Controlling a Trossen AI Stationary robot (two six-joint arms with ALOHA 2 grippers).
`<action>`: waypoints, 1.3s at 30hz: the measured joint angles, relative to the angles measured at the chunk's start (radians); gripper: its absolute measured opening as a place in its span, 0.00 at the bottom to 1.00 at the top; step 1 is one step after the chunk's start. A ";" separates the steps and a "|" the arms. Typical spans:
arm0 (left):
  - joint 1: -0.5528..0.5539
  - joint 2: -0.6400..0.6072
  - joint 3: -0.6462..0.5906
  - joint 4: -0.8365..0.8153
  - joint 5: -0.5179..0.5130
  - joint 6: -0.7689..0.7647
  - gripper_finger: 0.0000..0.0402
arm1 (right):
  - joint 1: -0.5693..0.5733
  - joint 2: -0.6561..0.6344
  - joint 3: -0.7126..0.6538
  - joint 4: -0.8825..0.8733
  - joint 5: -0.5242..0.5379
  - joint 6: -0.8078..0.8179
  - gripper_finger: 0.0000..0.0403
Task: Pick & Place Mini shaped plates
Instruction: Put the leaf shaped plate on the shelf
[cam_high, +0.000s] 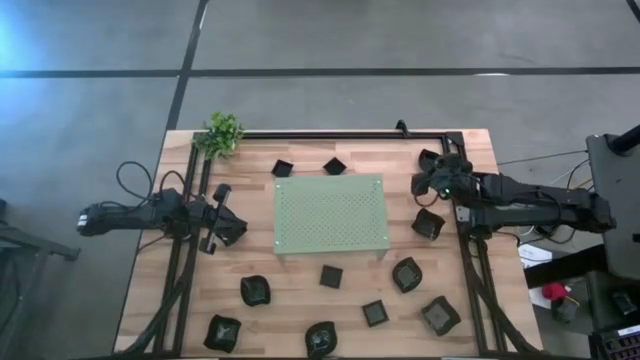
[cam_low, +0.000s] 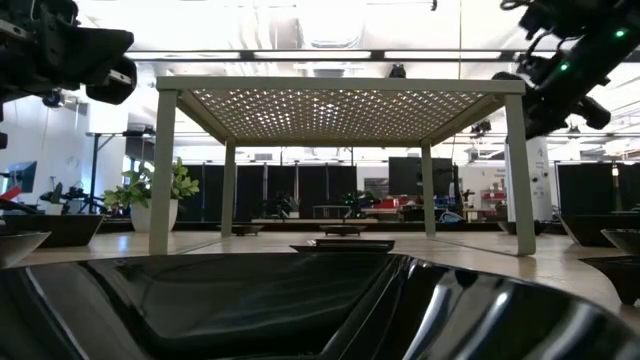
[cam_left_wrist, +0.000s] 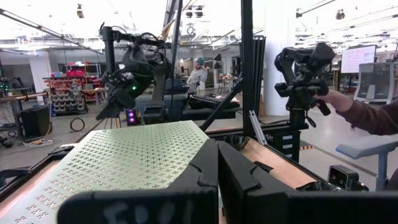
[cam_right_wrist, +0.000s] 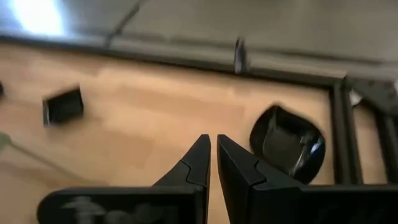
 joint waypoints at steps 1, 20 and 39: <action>0.000 0.000 0.000 0.000 0.000 0.000 0.00 | -0.024 0.017 0.004 0.000 -0.042 -0.009 0.07; 0.000 0.000 0.000 0.000 0.000 0.000 0.00 | -0.300 0.178 0.021 0.006 -0.184 -0.139 0.20; 0.000 0.000 0.000 0.000 0.000 0.000 0.00 | -0.403 0.477 0.021 0.118 -0.243 -0.159 0.28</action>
